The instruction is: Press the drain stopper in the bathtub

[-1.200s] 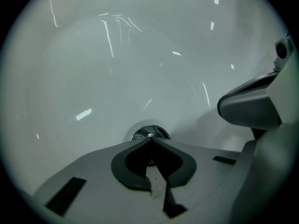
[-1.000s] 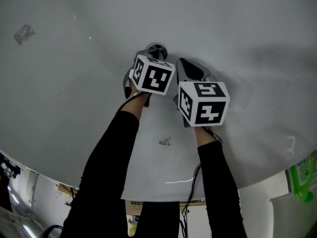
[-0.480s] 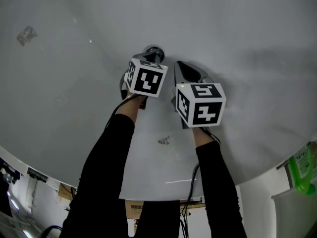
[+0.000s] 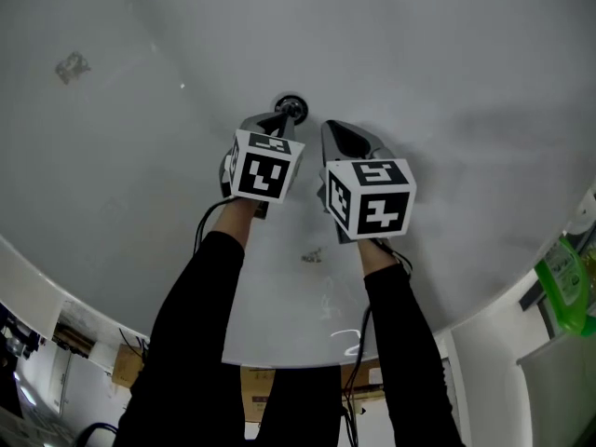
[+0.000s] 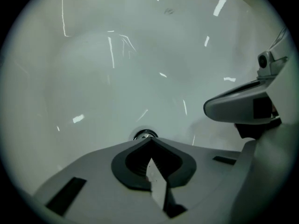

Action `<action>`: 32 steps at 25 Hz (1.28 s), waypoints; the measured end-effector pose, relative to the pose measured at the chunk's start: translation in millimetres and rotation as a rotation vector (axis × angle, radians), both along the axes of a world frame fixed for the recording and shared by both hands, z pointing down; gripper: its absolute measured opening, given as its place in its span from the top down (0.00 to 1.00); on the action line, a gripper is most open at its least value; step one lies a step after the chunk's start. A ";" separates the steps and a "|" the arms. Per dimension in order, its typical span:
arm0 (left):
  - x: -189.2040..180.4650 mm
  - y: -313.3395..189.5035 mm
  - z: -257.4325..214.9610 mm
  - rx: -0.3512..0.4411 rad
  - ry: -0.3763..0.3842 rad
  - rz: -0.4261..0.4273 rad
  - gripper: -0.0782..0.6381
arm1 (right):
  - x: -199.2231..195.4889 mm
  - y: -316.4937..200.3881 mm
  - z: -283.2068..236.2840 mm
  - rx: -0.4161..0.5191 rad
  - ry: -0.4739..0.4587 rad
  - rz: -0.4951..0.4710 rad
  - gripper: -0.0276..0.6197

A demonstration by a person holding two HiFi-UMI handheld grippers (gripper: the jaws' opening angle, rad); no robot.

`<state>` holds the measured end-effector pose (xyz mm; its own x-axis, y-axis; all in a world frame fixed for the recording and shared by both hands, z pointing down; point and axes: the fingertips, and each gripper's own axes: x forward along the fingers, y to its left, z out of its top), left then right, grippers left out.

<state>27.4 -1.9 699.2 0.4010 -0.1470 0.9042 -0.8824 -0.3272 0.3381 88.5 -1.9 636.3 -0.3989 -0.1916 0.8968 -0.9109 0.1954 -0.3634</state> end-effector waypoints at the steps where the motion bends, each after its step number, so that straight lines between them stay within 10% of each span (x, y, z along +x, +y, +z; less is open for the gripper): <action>1: -1.1 0.5 -8.1 0.004 0.003 -0.001 0.88 | -1.5 0.0 -5.5 0.002 -0.006 0.005 0.95; 32: -47.5 -1.4 -161.0 0.109 0.048 0.024 0.88 | -12.8 36.0 -107.9 0.060 -0.038 0.116 0.95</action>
